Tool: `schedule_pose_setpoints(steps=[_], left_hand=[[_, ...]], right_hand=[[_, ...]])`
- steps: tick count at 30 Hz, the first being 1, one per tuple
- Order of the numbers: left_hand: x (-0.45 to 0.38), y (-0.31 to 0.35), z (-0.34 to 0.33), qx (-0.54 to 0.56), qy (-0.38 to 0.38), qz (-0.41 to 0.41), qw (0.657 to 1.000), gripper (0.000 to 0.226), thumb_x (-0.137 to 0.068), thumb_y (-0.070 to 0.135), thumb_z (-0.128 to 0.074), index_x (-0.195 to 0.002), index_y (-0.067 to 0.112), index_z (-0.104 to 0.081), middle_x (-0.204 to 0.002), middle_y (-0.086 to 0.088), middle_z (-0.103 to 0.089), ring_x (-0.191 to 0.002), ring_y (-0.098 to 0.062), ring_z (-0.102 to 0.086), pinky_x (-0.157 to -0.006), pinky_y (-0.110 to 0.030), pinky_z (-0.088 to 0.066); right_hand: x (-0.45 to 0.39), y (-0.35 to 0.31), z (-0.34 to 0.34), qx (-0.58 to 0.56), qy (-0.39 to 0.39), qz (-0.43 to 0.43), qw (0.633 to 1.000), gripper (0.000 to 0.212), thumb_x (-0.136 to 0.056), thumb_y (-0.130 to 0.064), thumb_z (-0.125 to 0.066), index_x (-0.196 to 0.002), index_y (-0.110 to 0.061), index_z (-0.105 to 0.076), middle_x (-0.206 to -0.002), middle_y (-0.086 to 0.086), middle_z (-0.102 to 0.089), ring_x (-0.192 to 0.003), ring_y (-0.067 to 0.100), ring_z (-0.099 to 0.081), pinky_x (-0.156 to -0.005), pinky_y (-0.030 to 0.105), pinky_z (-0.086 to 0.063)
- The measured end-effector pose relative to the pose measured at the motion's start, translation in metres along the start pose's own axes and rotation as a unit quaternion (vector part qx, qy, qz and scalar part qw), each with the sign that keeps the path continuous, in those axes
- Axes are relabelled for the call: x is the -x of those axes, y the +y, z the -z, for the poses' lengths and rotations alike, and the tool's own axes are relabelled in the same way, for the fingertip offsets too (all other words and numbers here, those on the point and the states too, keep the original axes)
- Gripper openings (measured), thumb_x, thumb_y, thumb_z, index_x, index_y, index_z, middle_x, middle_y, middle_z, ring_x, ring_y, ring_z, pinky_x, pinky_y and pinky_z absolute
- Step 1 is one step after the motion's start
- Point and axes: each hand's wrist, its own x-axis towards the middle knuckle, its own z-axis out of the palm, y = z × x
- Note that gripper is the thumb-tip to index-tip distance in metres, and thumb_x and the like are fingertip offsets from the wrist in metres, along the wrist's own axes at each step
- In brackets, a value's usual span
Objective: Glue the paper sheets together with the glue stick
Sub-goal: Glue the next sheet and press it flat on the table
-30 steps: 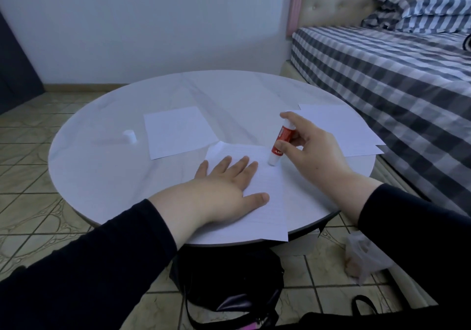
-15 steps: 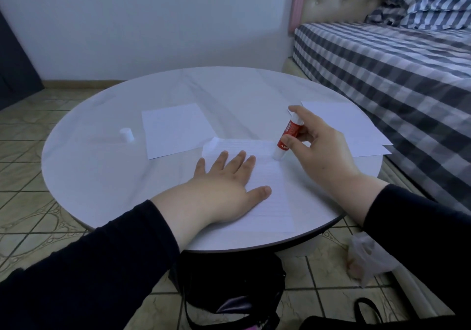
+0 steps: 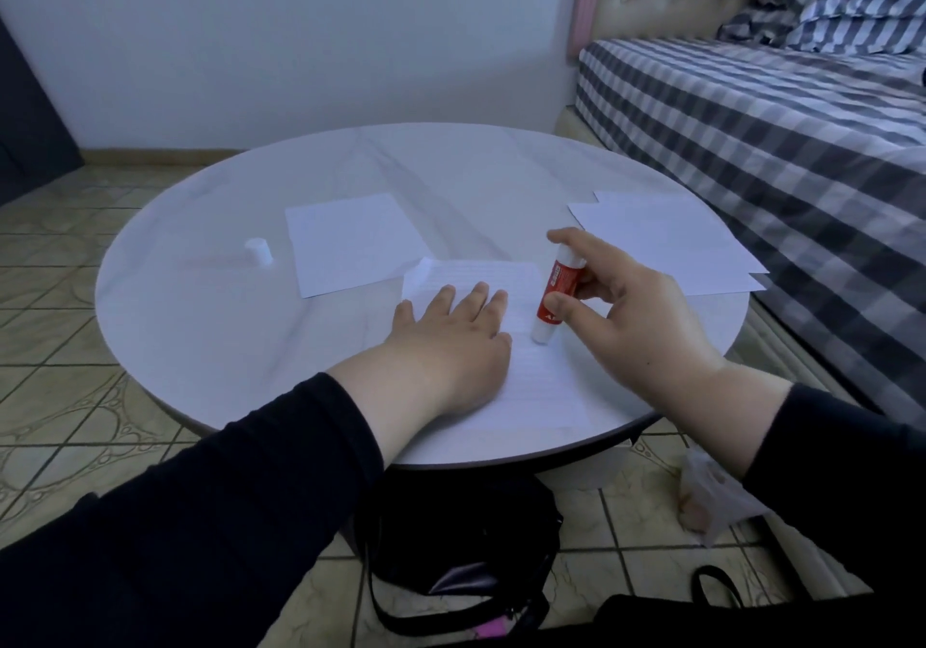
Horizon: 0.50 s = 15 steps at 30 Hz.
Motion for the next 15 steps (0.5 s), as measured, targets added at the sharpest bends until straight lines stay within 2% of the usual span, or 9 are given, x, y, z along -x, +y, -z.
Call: schedule_pose_setpoints(steps=[3,6,8,11,15], left_hand=[[0.0,-0.001,0.001,-0.02,0.006,-0.001,1.0,0.055,-0.101,0.042,-0.007,-0.153,0.034,0.011,-0.161,0.013,0.015,-0.149,-0.018,0.01,-0.117,-0.054,0.0],[0.001,-0.003,0.001,-0.027,0.012,-0.008,1.0,0.056,-0.101,0.043,-0.007,-0.153,0.033,0.01,-0.161,0.012,0.014,-0.149,-0.019,0.008,-0.117,-0.055,-0.002],[0.002,-0.003,0.0,-0.022,0.017,-0.012,1.0,0.056,-0.101,0.043,-0.007,-0.153,0.032,0.01,-0.161,0.012,0.014,-0.149,-0.019,0.008,-0.117,-0.055,-0.001],[0.003,-0.003,0.002,-0.019,0.013,-0.008,1.0,0.056,-0.101,0.044,-0.008,-0.153,0.033,0.01,-0.161,0.012,0.014,-0.149,-0.019,0.009,-0.117,-0.054,0.0],[0.003,-0.001,0.004,-0.02,0.0,-0.001,1.0,0.056,-0.101,0.046,-0.008,-0.153,0.034,0.011,-0.161,0.013,0.015,-0.149,-0.018,0.01,-0.117,-0.053,0.001]], right_hand=[[0.0,0.001,0.002,0.016,0.016,-0.016,1.0,0.049,-0.088,-0.02,-0.069,-0.132,-0.033,-0.051,-0.089,-0.023,-0.06,-0.087,0.0,-0.063,-0.08,0.001,-0.04],[0.002,-0.001,0.009,-0.009,0.047,-0.024,0.999,0.05,-0.088,-0.02,-0.068,-0.132,-0.033,-0.051,-0.09,-0.019,-0.062,-0.087,0.0,-0.063,-0.085,0.009,-0.043],[0.008,-0.006,0.012,-0.027,0.043,-0.021,0.998,0.05,-0.087,-0.022,-0.07,-0.131,-0.037,-0.051,-0.092,-0.015,-0.065,-0.087,-0.002,-0.064,-0.083,0.006,-0.043],[0.019,-0.011,0.009,0.002,-0.007,-0.007,1.0,0.052,-0.087,-0.02,-0.07,-0.131,-0.038,-0.051,-0.092,-0.018,-0.065,-0.087,-0.007,-0.062,-0.079,-0.002,-0.038],[0.019,-0.005,0.015,0.028,0.013,-0.037,0.999,0.05,-0.088,-0.021,-0.068,-0.132,-0.037,-0.05,-0.091,-0.019,-0.062,-0.087,-0.003,-0.062,-0.074,-0.001,-0.038]])
